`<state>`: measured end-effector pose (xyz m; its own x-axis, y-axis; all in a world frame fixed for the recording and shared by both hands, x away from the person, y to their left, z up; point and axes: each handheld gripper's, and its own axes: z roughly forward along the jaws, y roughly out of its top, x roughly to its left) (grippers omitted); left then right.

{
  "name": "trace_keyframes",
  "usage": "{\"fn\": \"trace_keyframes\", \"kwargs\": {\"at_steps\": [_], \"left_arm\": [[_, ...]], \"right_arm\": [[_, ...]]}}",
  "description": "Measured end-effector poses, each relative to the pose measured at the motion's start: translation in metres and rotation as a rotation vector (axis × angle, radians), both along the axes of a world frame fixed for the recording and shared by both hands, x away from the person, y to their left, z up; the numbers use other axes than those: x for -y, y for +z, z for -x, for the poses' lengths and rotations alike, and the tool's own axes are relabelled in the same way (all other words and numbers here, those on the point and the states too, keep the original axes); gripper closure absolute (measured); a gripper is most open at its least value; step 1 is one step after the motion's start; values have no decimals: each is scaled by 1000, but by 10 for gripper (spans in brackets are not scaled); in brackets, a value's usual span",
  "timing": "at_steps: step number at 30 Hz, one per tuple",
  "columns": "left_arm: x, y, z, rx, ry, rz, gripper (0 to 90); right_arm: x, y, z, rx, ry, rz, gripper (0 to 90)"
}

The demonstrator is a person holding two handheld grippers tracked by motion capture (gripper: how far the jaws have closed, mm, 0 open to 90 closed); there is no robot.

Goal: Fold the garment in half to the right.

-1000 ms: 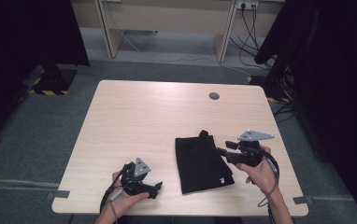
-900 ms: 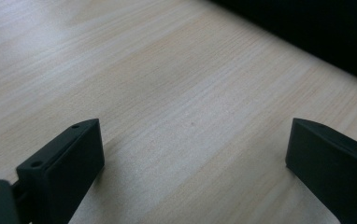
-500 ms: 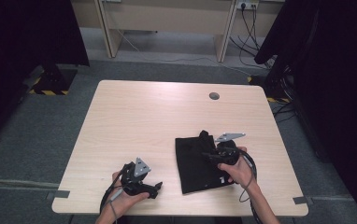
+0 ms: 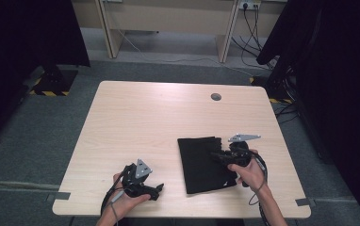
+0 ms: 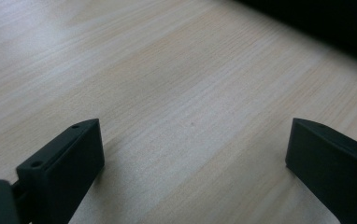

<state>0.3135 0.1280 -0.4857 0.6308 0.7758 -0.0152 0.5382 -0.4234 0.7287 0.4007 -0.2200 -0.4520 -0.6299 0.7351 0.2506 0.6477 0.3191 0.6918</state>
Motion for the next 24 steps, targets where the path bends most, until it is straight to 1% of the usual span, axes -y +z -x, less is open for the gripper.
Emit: {"fn": "trace_keyframes", "kwargs": {"at_steps": [1, 2, 3, 5, 6, 9, 10, 12, 16, 19, 21, 22, 23, 24], "left_arm": [[0, 0, 0, -1, 0, 1, 32], [0, 0, 0, -1, 0, 0, 32], [0, 0, 0, -1, 0, 1, 31], [0, 0, 0, -1, 1, 2, 32], [0, 0, 0, -1, 0, 1, 31], [0, 0, 0, -2, 0, 1, 31], [0, 0, 0, -2, 0, 0, 31], [0, 0, 0, 1, 0, -2, 31], [0, 0, 0, -2, 0, 0, 31], [0, 0, 0, -2, 0, 2, 31], [0, 0, 0, -2, 0, 0, 31], [0, 0, 0, -2, 0, 1, 31], [0, 0, 0, -2, 0, 1, 31], [0, 0, 0, -2, 0, 1, 31]], "right_arm": [[0, -5, 0, -12, -1, 1, 662], [1, -8, 1, -14, -6, -10, 627], [2, -8, 3, -18, -17, -18, 578], [5, -3, 5, -14, -28, 0, 505], [8, 1, 6, -5, -39, 10, 479], [16, 13, 13, 52, -67, 51, 472], [19, 17, 15, 73, -79, 58, 476], [26, 21, 18, 93, -88, 76, 504], [28, 17, 27, 96, -68, 125, 521], [26, 13, 35, 102, -50, 128, 522], [26, 11, 40, 99, -32, 137, 573], [25, 9, 41, 95, -17, 148, 614], [26, 6, 42, 88, -2, 157, 669], [27, 4, 43, 86, 9, 156, 735]]}}
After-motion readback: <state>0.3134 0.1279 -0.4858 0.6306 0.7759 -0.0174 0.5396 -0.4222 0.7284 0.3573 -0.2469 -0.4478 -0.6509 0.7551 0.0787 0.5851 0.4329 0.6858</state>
